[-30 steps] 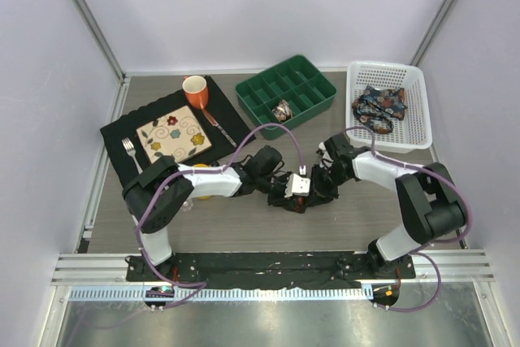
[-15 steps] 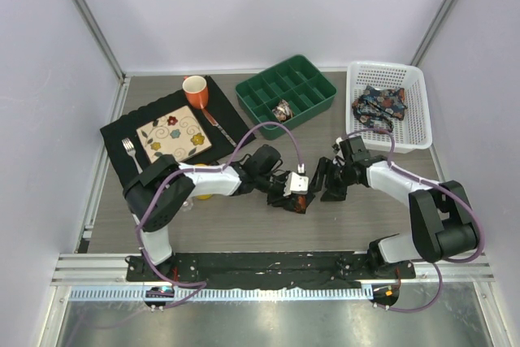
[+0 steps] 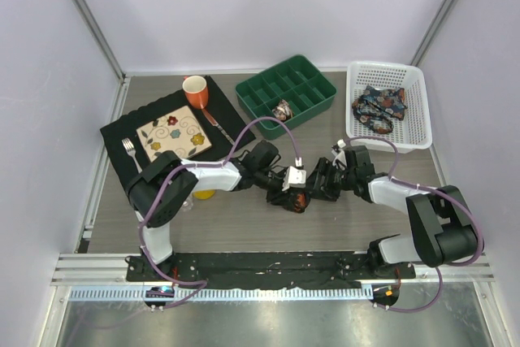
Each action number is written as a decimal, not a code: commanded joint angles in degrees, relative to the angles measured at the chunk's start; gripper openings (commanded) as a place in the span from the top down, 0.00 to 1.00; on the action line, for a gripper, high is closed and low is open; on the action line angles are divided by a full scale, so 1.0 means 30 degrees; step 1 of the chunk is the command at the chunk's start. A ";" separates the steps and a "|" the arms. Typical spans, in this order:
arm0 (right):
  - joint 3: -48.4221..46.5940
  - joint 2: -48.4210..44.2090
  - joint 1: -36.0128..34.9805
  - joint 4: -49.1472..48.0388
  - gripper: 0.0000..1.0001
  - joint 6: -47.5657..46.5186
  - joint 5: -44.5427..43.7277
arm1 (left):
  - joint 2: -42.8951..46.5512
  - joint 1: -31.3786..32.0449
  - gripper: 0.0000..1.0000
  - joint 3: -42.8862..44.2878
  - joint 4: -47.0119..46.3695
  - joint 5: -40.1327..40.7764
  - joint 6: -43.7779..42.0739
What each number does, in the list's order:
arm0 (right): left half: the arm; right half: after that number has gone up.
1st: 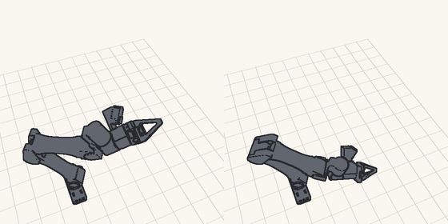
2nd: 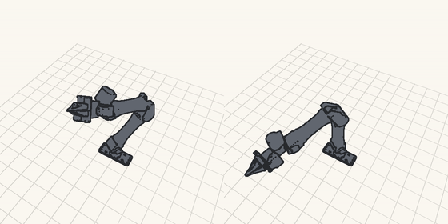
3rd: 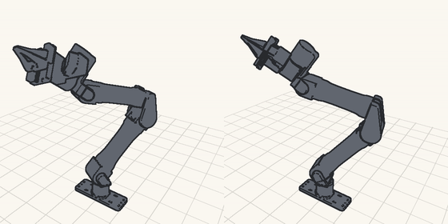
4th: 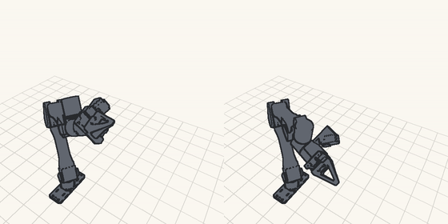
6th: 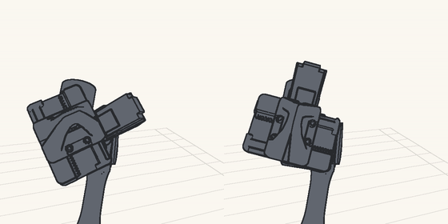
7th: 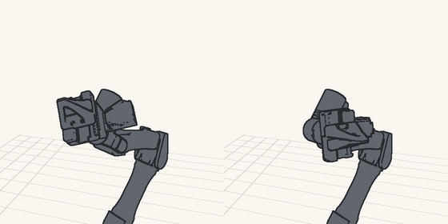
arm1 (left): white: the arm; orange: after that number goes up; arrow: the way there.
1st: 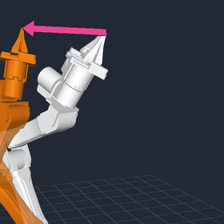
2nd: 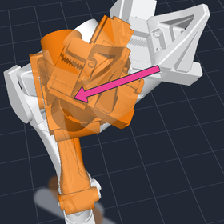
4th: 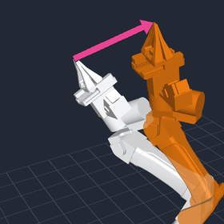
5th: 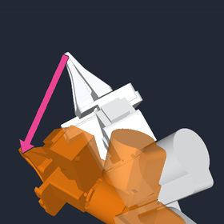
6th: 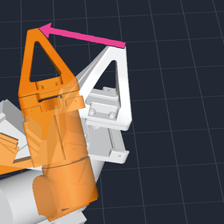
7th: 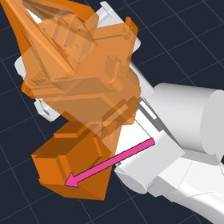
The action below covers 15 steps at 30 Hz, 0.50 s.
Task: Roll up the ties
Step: Roll the tie at the center of the board.
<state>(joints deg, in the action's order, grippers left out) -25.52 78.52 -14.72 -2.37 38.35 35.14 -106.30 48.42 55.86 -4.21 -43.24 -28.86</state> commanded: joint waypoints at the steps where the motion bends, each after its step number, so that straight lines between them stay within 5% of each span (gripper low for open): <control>1: 0.0771 -0.0388 -0.0074 -0.1727 0.35 0.0956 0.0915 | -0.1421 -0.0350 0.82 -0.0279 0.2457 0.1524 0.0070; 7: 0.1035 -0.1534 -0.0103 -0.2167 0.14 0.1777 0.1440 | -0.1539 -0.0526 0.82 -0.0425 0.2604 0.1553 -0.0223; 15: 0.1416 -0.0979 -0.0132 -0.3281 0.14 0.2480 0.2175 | -0.1802 -0.0555 0.82 -0.0220 0.2662 0.1641 -0.0077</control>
<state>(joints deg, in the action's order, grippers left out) -21.67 75.00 -14.68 -8.16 44.05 39.18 -107.31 47.48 56.58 -3.79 -45.50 -28.67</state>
